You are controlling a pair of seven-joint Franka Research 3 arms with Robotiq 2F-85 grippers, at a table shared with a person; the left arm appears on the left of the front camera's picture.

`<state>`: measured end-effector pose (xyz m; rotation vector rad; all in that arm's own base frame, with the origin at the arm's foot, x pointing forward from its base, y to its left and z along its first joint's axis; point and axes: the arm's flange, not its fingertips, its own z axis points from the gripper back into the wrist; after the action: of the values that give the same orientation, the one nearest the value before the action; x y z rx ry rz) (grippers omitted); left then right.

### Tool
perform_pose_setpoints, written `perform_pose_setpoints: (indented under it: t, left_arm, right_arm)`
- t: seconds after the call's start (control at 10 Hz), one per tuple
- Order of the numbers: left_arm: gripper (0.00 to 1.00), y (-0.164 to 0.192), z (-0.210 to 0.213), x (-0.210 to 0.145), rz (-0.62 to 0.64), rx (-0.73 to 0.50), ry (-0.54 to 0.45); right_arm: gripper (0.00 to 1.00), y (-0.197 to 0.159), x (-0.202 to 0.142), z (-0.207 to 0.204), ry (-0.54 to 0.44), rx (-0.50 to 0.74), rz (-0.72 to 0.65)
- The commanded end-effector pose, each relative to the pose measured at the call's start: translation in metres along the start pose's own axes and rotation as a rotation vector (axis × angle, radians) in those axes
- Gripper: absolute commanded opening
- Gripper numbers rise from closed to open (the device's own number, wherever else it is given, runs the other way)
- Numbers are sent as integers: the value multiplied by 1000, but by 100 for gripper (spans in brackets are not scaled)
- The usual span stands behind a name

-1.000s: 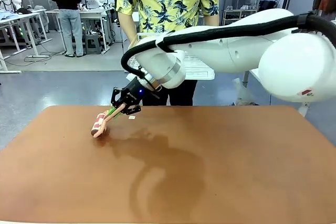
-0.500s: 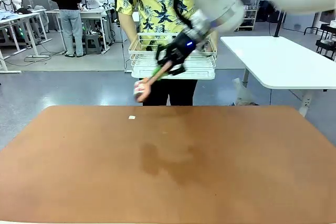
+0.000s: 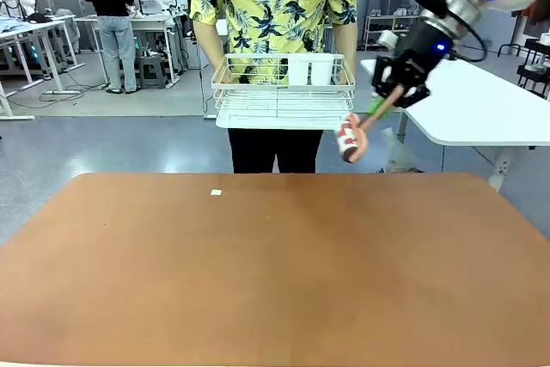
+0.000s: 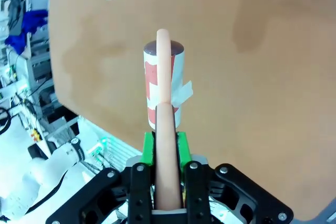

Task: Clean the table.
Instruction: Clean the table with the Lint Roller when the human lifts the Dish drying rack.

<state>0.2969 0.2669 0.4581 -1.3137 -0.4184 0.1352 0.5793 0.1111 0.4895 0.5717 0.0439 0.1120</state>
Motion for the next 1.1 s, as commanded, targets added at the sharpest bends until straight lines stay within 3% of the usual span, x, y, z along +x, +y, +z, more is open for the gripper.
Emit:
perform_pose_setpoints:
  t: [0.0,0.3,0.4,1.0]
  left_arm:
    - [100,-1,4,1,-24,-24,-8]
    - [100,-1,4,1,-24,-24,-8]
    - [100,-1,4,1,-24,-24,-8]
    - [100,-1,4,1,-24,-24,-8]
  right_arm:
    - [21,-19,3,-18,-32,-37,-24]
    - [21,-15,2,-20,-76,-49,-28]
    - [21,-33,6,-14,-43,-34,-43]
    - [21,-35,7,-14,-50,-36,-47]
